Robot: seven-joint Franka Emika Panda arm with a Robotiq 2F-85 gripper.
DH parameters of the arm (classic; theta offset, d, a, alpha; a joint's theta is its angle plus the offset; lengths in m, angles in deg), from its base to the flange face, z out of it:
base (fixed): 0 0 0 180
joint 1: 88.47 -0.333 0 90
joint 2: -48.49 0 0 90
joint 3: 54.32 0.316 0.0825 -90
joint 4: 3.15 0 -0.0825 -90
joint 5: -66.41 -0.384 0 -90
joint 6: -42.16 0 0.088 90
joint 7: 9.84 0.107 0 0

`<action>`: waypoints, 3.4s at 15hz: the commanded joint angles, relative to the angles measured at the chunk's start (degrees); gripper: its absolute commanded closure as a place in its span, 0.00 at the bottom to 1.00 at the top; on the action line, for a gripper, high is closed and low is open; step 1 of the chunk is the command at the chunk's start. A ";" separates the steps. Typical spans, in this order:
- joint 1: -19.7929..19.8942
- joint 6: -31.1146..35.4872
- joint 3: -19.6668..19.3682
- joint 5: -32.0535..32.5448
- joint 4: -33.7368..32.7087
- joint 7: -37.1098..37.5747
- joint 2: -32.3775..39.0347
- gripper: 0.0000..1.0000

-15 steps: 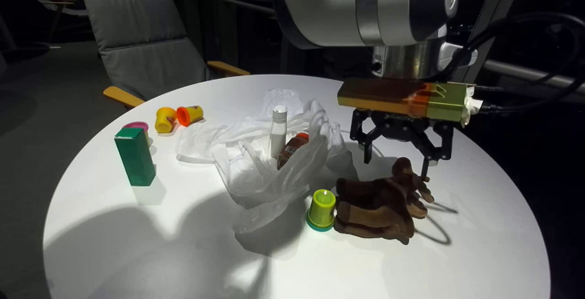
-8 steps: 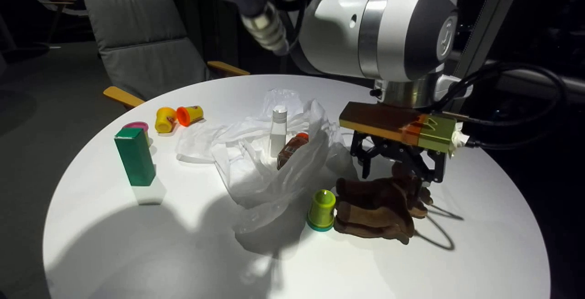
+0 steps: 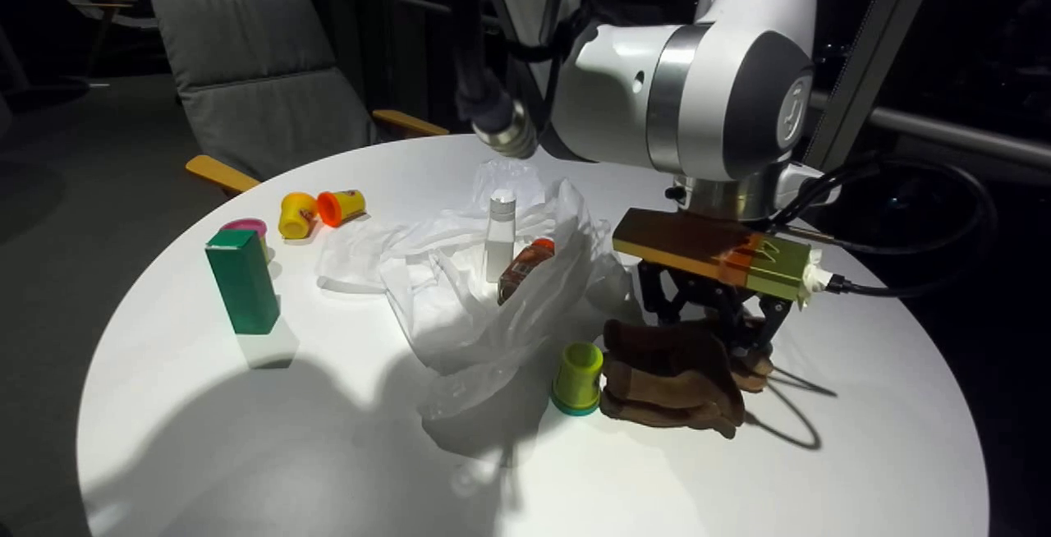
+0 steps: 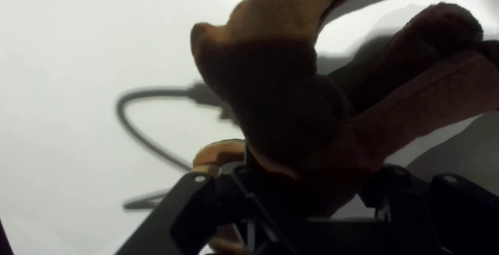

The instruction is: Put the objects inside the plastic

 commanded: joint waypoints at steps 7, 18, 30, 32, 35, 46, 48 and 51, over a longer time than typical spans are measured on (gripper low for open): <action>-1.76 -1.33 -4.72 1.60 0.57 4.87 -7.56 0.92; -6.19 -5.96 3.20 0.07 12.59 -1.60 -29.37 0.94; -7.62 -14.74 13.69 -14.34 22.05 -22.63 -32.40 0.94; -7.29 -17.03 14.48 -17.11 21.78 -27.04 -30.95 0.94; -6.86 -21.18 15.32 -20.44 20.55 -32.65 -28.58 0.94; -7.49 -17.35 13.37 -16.23 11.41 -29.98 -16.62 0.94; -7.39 -17.38 13.07 -15.10 8.65 -28.84 -14.41 0.94; -6.88 -16.94 13.38 -13.95 4.94 -28.55 -11.94 0.94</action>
